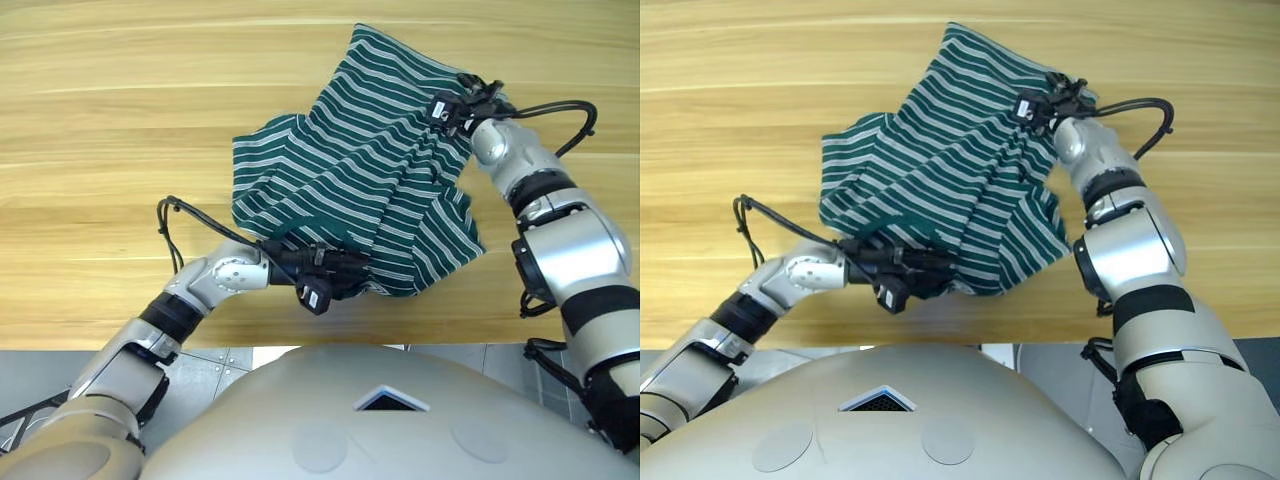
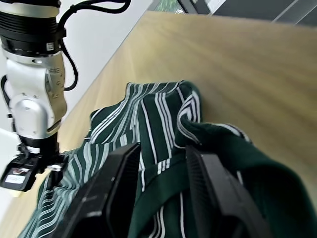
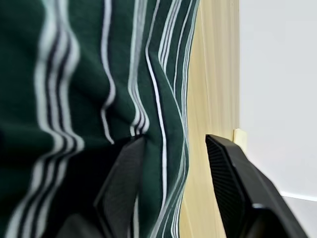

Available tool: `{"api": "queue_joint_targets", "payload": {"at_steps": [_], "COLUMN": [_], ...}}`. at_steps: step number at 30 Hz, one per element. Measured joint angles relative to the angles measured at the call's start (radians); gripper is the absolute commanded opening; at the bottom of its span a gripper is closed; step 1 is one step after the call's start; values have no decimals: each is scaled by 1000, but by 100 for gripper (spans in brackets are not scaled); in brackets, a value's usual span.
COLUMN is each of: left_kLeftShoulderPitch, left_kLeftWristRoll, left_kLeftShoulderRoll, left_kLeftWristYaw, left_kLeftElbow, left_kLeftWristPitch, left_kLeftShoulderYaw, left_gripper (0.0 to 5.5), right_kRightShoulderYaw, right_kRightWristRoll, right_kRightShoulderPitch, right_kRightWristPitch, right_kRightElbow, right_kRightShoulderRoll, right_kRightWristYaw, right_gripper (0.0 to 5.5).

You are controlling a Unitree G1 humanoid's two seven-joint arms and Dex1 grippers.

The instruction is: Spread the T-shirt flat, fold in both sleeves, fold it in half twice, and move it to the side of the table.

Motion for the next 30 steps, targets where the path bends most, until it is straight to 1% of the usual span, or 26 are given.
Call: {"api": "queue_joint_targets", "payload": {"at_steps": [8, 12, 15, 17, 18, 20, 21, 22, 24, 25, 27, 28, 29, 30], "left_kLeftShoulderPitch": [38, 38, 35, 30, 34, 63, 94, 116, 125, 109, -1, -108, -238, -344], "left_kLeftWristRoll": [-164, -175, -162, -105, -85, -69, -57, -50, -62, -103, -93, -46, 48, 129], "left_kLeftShoulderRoll": [21, 18, -26, -74, -80, -78, -76, -74, -78, -90, -125, -138, -151, -166], "left_kLeftWristYaw": [-114, -116, -65, 30, 61, 100, 118, 135, 160, 195, 267, 315, 371, 418], "left_kLeftElbow": [7, 22, 52, 74, 72, 49, 31, 12, -37, -78, -59, -3, 103, 215], "left_kLeftWristPitch": [2, -19, -19, 9, 14, 26, 27, 26, 28, 41, 110, 158, 210, 243], "left_kLeftShoulderYaw": [-50, -49, -18, 34, 52, 88, 105, 115, 155, 209, 294, 328, 336, 316], "left_gripper": [169, 169, 169, 169, 169, 169, 169, 169, 169, 169, 169, 169, 169, 169], "right_kRightShoulderYaw": [1, -10, -92, -216, -248, -278, -285, -288, -263, -219, -186, -186, -194, -199], "right_kRightWristRoll": [-1, 6, 102, 246, 276, 272, 265, 260, 245, 215, 176, 162, 147, 142], "right_kRightShoulderPitch": [-5, -24, -37, -50, -47, 11, 86, 172, 339, 425, 481, 480, 468, 451], "right_kRightWristPitch": [5, -18, -175, -294, -318, -344, -348, -333, -288, -258, -213, -179, -143, -125], "right_kRightElbow": [1, 2, -32, -111, -152, -291, -380, -463, -645, -739, -791, -801, -801, -795], "right_kRightShoulderRoll": [0, 1, 1, -11, -33, -114, -164, -186, -173, -139, -84, -59, -40, -32], "right_kRightWristYaw": [0, 0, 26, 65, 63, 16, -2, 1, 34, 50, 42, 17, -26, -49], "right_gripper": [228, 228, 228, 228, 228, 228, 228, 228, 228, 228, 228, 228, 228, 228]}}
